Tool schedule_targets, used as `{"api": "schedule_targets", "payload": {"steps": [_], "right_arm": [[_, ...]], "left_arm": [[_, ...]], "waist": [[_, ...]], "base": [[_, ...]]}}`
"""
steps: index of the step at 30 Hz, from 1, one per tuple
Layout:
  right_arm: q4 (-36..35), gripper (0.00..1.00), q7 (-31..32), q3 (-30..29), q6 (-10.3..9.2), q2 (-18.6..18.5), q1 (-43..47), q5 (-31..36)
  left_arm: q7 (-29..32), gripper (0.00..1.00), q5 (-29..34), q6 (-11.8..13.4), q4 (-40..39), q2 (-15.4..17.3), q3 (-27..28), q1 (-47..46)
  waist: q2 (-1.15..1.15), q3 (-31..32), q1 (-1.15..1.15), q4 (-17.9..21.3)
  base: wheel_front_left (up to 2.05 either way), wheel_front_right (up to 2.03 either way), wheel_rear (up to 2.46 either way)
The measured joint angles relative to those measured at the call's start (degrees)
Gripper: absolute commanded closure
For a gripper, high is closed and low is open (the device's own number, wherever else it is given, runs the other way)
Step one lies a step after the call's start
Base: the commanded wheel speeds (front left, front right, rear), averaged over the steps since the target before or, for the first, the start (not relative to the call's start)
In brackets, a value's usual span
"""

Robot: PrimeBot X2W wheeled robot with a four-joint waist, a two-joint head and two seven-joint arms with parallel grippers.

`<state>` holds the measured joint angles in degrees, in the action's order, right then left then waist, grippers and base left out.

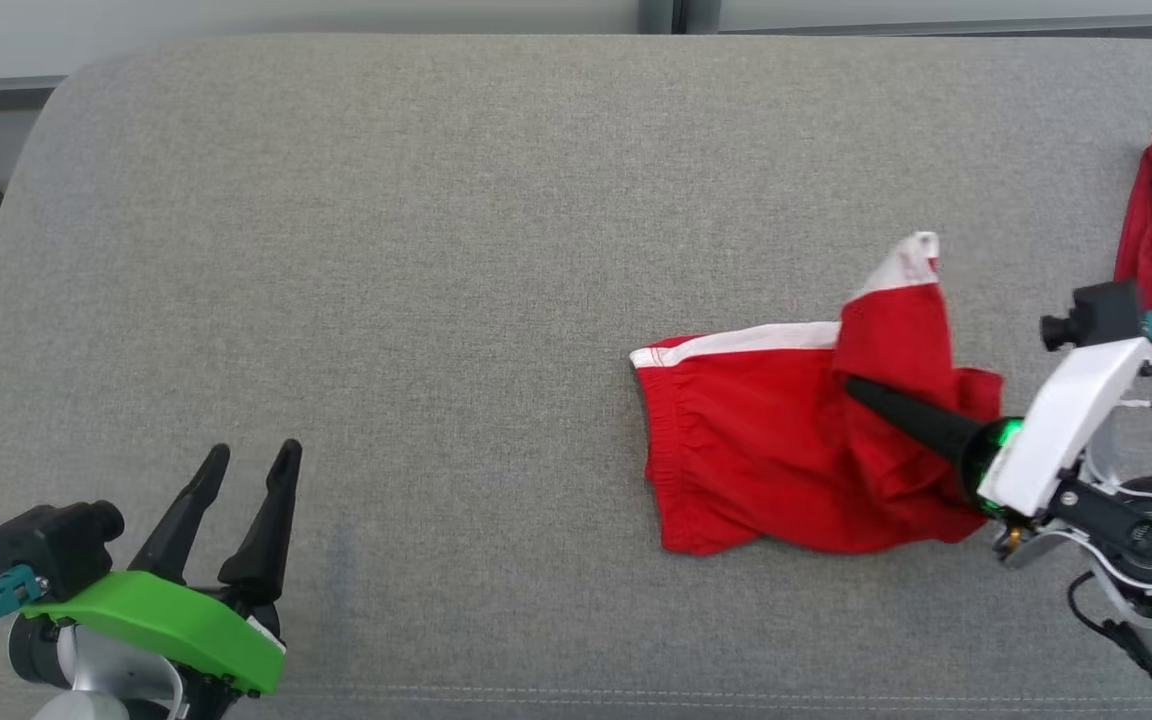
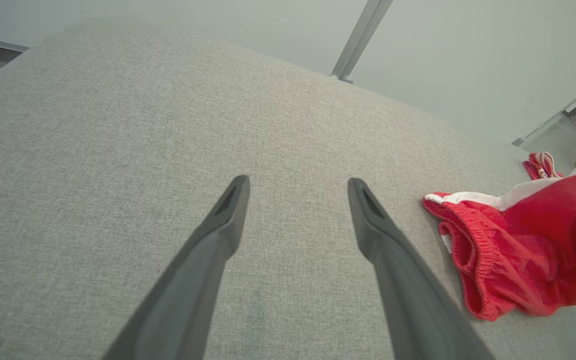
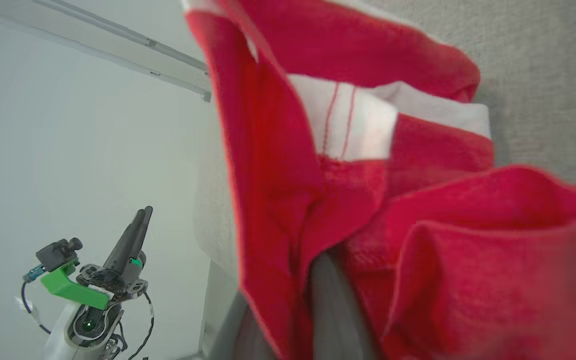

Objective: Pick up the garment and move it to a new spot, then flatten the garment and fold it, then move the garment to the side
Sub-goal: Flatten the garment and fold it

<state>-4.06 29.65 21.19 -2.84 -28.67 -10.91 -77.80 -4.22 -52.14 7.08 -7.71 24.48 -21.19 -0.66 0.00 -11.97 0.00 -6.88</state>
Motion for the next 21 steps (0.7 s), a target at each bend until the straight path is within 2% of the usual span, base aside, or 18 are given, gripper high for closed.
{"api": "schedule_targets", "payload": {"steps": [4,6,15,21], "right_arm": [[-1.5,1.0,-0.8,4.0,0.13,2.3,-2.4,5.0],[-0.8,1.0,-1.8,4.9,-0.65,3.7,-3.4,6.7],[5.6,1.0,-3.4,10.6,-2.82,8.7,-4.5,12.9],[9.7,1.0,-5.4,11.5,-3.34,12.6,-7.2,14.8]], "left_arm": [[0.8,0.0,0.6,0.0,-0.5,0.0,-0.9,-0.5],[1.4,0.0,1.0,0.0,-0.8,-0.1,-1.3,-1.2],[2.8,0.0,2.1,0.0,-1.4,-0.6,-1.4,-2.8],[3.2,0.0,3.0,0.0,-1.1,-1.2,-0.6,-2.9]], "waist": [[0.0,-0.8,0.0,0.0],[0.0,-1.0,0.0,-0.3],[0.0,-2.0,0.0,-3.1],[0.0,-2.5,0.0,-4.6]], "base": [[0.0,0.0,0.0],[0.0,0.0,0.0],[0.0,0.0,0.0],[0.0,0.0,0.0]]}}
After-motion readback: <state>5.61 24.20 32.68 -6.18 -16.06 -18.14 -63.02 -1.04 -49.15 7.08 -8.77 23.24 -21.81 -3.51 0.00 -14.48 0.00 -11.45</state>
